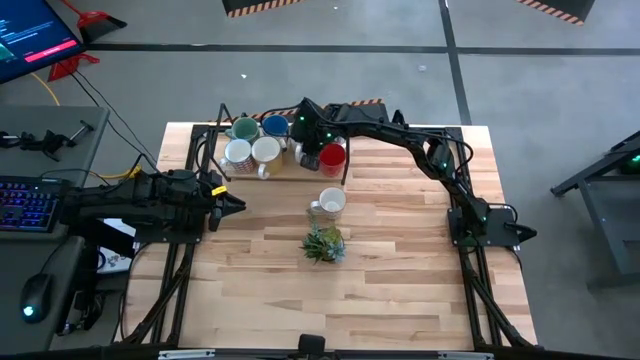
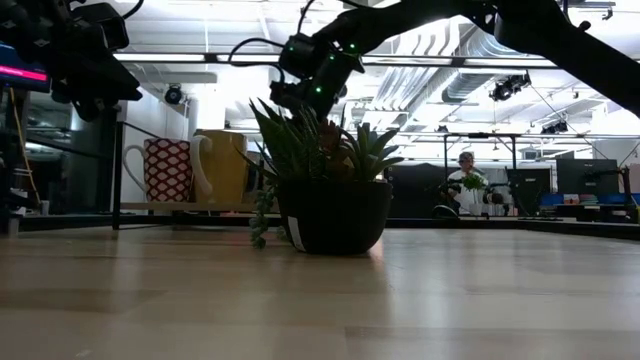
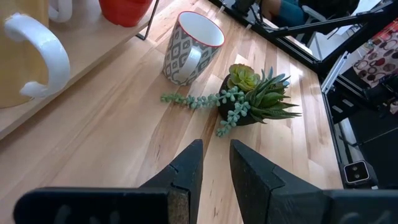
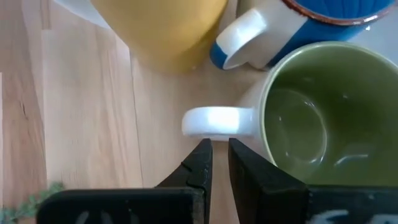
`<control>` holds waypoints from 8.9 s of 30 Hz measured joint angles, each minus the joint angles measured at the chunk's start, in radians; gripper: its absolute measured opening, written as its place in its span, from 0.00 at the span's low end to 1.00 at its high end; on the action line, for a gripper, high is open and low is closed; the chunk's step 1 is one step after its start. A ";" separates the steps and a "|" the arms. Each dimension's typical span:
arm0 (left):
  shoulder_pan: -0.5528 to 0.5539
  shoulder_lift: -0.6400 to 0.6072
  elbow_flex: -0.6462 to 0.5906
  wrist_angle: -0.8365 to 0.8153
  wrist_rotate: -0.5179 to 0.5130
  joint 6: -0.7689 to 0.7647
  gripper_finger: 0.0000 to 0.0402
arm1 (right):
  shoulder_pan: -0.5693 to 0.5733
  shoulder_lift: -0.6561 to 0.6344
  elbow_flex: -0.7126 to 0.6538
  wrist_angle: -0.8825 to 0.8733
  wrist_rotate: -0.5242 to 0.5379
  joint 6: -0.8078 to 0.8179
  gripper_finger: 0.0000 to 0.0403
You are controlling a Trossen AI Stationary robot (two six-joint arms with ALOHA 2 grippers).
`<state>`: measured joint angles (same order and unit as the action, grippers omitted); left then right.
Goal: Place coffee mugs
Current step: Adjust the light green mug on the shelf, then put the gray patterned mug on the shelf
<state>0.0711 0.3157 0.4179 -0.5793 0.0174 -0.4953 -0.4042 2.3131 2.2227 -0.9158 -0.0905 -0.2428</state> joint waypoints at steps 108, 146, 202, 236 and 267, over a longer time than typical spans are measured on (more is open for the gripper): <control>0.000 0.000 0.000 0.000 -0.003 -0.010 0.18 | -0.012 0.037 0.009 0.076 0.023 0.025 0.04; 0.000 0.000 0.000 -0.004 -0.003 0.002 0.18 | 0.076 -0.311 0.010 -0.407 -0.074 -0.002 0.04; 0.000 0.000 0.000 0.000 -0.003 0.018 0.18 | 0.268 -1.017 -1.264 0.681 -0.060 0.408 0.04; 0.000 0.034 0.000 0.160 -0.140 0.080 0.18 | 0.327 -0.893 -1.110 0.577 -0.127 0.214 0.33; -0.164 0.364 0.286 -0.080 -0.051 0.308 0.19 | 0.341 -0.521 -0.779 0.184 -0.015 -0.010 0.33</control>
<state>-0.0924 0.6792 0.7040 -0.6596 -0.0335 -0.1876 -0.0636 1.7917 1.4433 -0.7314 -0.1057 -0.2527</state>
